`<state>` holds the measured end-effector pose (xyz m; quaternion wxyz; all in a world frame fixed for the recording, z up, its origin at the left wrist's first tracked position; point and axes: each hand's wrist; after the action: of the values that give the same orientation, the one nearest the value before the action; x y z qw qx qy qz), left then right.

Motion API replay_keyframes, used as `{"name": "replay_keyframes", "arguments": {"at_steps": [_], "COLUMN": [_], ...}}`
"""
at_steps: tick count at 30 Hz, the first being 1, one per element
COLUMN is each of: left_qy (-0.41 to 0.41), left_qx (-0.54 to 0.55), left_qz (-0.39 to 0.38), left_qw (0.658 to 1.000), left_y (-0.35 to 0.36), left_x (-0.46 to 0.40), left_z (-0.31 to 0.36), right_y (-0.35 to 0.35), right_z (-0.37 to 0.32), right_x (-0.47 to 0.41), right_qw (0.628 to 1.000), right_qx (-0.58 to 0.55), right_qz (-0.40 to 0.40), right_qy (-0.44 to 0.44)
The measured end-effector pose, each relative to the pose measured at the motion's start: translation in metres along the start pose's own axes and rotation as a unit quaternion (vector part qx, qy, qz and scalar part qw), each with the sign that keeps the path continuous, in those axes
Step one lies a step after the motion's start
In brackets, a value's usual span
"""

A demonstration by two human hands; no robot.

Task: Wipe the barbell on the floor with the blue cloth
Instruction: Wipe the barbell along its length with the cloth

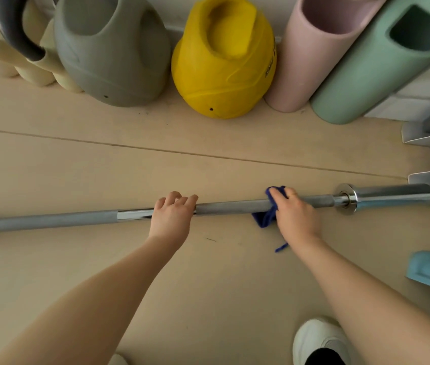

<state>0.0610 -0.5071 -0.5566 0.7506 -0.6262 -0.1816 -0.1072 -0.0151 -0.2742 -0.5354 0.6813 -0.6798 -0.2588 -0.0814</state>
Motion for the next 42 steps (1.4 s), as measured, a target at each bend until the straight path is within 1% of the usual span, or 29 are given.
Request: {"name": "replay_keyframes", "arguments": {"at_steps": [1, 2, 4, 5, 6, 7, 9, 11, 13, 15, 18, 20, 22, 25, 26, 27, 29, 31, 32, 34, 35, 37, 39, 40, 41, 42], "left_qy": [-0.019, -0.036, -0.034, -0.012, 0.021, 0.053, 0.087, 0.081, 0.057, 0.028, 0.004, 0.002, 0.006, -0.009, -0.012, -0.007, 0.006, -0.001, -0.006, -0.011, -0.023, -0.053, -0.051, -0.047, -0.045, -0.045], "left_qx": [0.005, 0.018, 0.044, 0.042, 0.017, -0.002, 0.005, 0.03, 0.027, 0.018, 0.002, -0.01, -0.017, -0.026, -0.031, -0.031, -0.012, -0.007, -0.005, 0.017, 0.04, 0.058, 0.001, -0.038, -0.063, -0.066], "left_qz": [-0.01, -0.003, 0.049, 0.068, 0.075, 0.076, 0.064, 0.058, 0.05, 0.059, 0.057, 0.05, 0.051, 0.04, 0.038, 0.031, 0.022, -0.015, -0.032, -0.039, -0.047, -0.048, 0.017, 0.037, 0.061, 0.071], "left_qw": [1.0, 0.999, 0.997, 0.997, 0.997, 0.996, 0.994, 0.995, 0.997, 0.998, 0.998, 0.999, 0.999, 0.999, 0.999, 0.999, 1.0, 1.0, 0.999, 0.999, 0.998, 0.996, 0.999, 0.997, 0.995, 0.994], "left_y": [-0.002, -0.004, -0.012, -0.013, -0.012, -0.011, -0.008, -0.002, 0.0, -0.003, -0.01, -0.011, -0.015, -0.019, -0.02, -0.023, -0.029, -0.03, -0.032, -0.033, -0.034, -0.038, -0.037, -0.033, -0.03, -0.027], "left_x": [-0.003, -0.006, -0.013, -0.018, -0.022, -0.026, -0.032, -0.039, -0.048, -0.057, -0.066, -0.073, -0.078, -0.081, -0.082, -0.084, -0.086, -0.091, -0.093, -0.097, -0.099, -0.098, -0.092, -0.088, -0.084, -0.08], "left_z": [0.001, 0.003, 0.009, 0.013, 0.019, 0.025, 0.042, 0.058, 0.07, 0.076, 0.077, 0.075, 0.076, 0.079, 0.079, 0.078, 0.077, 0.073, 0.072, 0.071, 0.07, 0.063, 0.052, 0.044, 0.036, 0.029], "right_y": [-0.001, -0.003, -0.005, -0.006, -0.004, -0.001, 0.004, 0.004, -0.003, -0.009, -0.017, -0.018, -0.015, -0.016, -0.019, -0.022, -0.025, -0.027, -0.027, -0.026, -0.026, -0.021, -0.013, -0.012, -0.015, -0.02], "right_z": [0.003, 0.004, -0.005, -0.015, -0.026, -0.038, -0.054, -0.051, -0.028, 0.006, 0.056, 0.058, 0.042, 0.043, 0.051, 0.059, 0.07, 0.075, 0.077, 0.069, 0.056, 0.019, -0.013, -0.017, -0.012, 0.0], "right_x": [-0.004, -0.009, -0.019, -0.022, -0.024, -0.025, -0.027, -0.035, -0.046, -0.055, -0.059, -0.062, -0.066, -0.072, -0.076, -0.078, -0.078, -0.08, -0.083, -0.089, -0.091, -0.09, -0.087, -0.087, -0.087, -0.087], "right_qw": [0.999, 0.997, 0.988, 0.985, 0.986, 0.987, 0.987, 0.985, 0.987, 0.992, 0.992, 0.987, 0.99, 0.99, 0.987, 0.984, 0.978, 0.972, 0.968, 0.958, 0.957, 0.966, 0.972, 0.972, 0.971, 0.969], "right_qx": [-0.017, -0.048, -0.123, -0.149, -0.159, -0.157, -0.14, -0.125, -0.105, -0.084, -0.079, -0.104, -0.102, -0.116, -0.134, -0.151, -0.174, -0.176, -0.181, -0.21, -0.218, -0.209, -0.198, -0.196, -0.192, -0.19], "right_qz": [0.014, 0.026, 0.041, 0.044, 0.043, 0.039, 0.015, -0.004, 0.003, 0.035, 0.092, 0.101, 0.081, 0.075, 0.08, 0.09, 0.117, 0.143, 0.146, 0.149, 0.148, 0.141, 0.128, 0.123, 0.131, 0.143], "right_qy": [0.03, 0.059, 0.086, 0.072, 0.039, -0.002, -0.079, -0.119, -0.12, -0.083, 0.029, 0.067, 0.056, -0.025, -0.036, -0.03, 0.015, 0.065, 0.09, 0.123, 0.118, 0.065, -0.011, -0.04, -0.061, -0.068]}}
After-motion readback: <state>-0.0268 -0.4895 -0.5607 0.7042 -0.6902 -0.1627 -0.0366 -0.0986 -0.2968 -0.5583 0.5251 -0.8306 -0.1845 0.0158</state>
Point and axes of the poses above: each hand's wrist, its own x-axis away from the middle knuckle, its own y-axis out of the palm, z = x × y, and after that the axes turned 8 degrees about -z, right-handed
